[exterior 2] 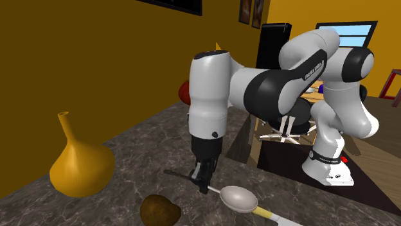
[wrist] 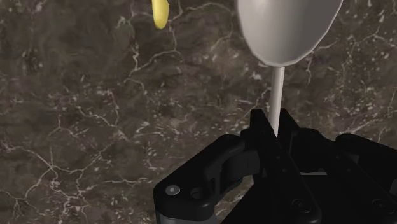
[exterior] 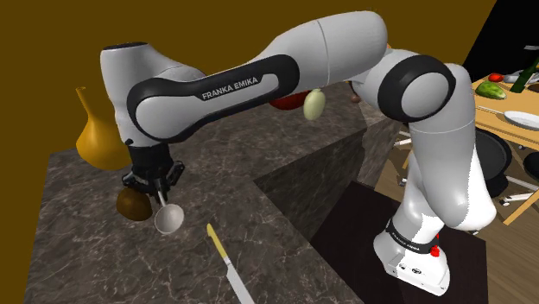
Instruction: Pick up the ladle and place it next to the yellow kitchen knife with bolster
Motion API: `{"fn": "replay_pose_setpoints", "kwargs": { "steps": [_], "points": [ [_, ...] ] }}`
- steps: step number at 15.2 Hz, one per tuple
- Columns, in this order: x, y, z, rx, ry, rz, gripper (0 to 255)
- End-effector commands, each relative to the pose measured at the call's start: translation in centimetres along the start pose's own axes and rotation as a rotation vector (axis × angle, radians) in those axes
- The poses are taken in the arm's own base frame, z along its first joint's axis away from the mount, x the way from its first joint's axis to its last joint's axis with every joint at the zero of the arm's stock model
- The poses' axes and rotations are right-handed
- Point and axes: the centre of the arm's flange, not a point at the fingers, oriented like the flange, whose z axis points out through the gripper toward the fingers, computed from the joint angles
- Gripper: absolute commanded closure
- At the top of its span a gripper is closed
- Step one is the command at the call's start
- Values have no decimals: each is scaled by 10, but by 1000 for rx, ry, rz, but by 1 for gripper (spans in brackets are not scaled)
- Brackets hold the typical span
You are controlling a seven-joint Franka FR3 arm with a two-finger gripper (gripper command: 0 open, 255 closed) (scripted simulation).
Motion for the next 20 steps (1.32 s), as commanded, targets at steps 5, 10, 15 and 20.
{"fn": "replay_pose_setpoints", "kwargs": {
  "steps": [5, 10, 15, 20],
  "points": [
    [-27, -34, 14, 0, 0, 1, 255],
    [-26, -31, 40, 0, 0, 1, 255],
    [-26, -28, 66, 0, 0, 1, 255],
    [-25, -26, 93, 0, 0, 1, 255]
  ]
}}
